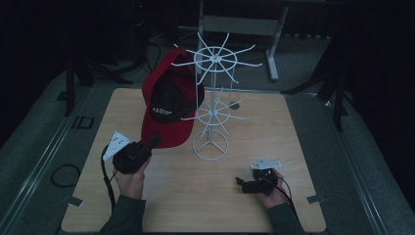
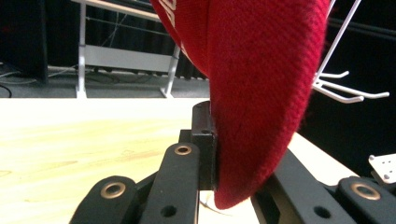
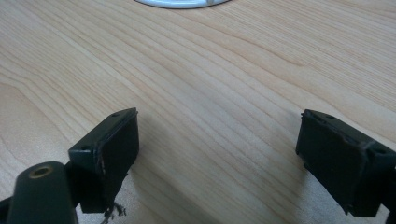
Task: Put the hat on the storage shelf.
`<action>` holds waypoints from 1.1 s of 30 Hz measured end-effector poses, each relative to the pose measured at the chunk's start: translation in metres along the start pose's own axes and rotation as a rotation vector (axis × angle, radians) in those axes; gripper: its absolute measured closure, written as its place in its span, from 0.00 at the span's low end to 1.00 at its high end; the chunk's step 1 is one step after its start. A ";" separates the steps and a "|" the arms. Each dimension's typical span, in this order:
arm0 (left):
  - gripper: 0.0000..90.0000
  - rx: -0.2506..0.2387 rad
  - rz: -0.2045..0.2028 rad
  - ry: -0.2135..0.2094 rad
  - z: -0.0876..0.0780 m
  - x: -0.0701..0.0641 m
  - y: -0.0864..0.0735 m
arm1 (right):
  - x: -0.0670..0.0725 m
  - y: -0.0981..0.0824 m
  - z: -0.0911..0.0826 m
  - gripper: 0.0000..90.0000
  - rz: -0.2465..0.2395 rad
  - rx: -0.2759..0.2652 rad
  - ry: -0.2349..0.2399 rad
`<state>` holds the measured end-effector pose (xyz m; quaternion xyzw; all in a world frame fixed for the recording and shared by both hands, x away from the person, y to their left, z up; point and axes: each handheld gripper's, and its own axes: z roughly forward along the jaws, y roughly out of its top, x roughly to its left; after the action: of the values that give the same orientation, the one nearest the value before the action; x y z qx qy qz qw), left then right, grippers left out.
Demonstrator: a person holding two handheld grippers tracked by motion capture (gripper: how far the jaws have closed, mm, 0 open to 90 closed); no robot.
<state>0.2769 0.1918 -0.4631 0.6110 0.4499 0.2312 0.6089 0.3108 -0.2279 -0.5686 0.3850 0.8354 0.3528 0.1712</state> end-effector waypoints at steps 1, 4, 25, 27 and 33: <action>0.93 0.004 -0.003 0.000 0.000 0.000 0.000 | 0.000 0.000 0.000 0.15 -0.001 0.000 0.000; 0.89 0.017 -0.004 -0.010 0.001 0.002 -0.001 | 0.000 0.000 0.000 0.15 -0.001 0.000 -0.001; 0.55 0.064 -0.025 0.035 -0.004 0.019 -0.003 | 0.000 0.000 0.000 0.15 0.000 0.002 0.001; 0.54 0.067 -0.032 0.047 -0.005 0.021 -0.003 | 0.000 0.000 0.000 0.15 0.000 0.002 0.000; 0.52 0.061 -0.050 0.079 -0.010 0.030 -0.004 | 0.000 0.000 0.000 0.15 0.000 0.002 0.001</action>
<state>0.2817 0.2214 -0.4730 0.6082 0.4957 0.2262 0.5773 0.3107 -0.2279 -0.5685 0.3852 0.8358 0.3522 0.1702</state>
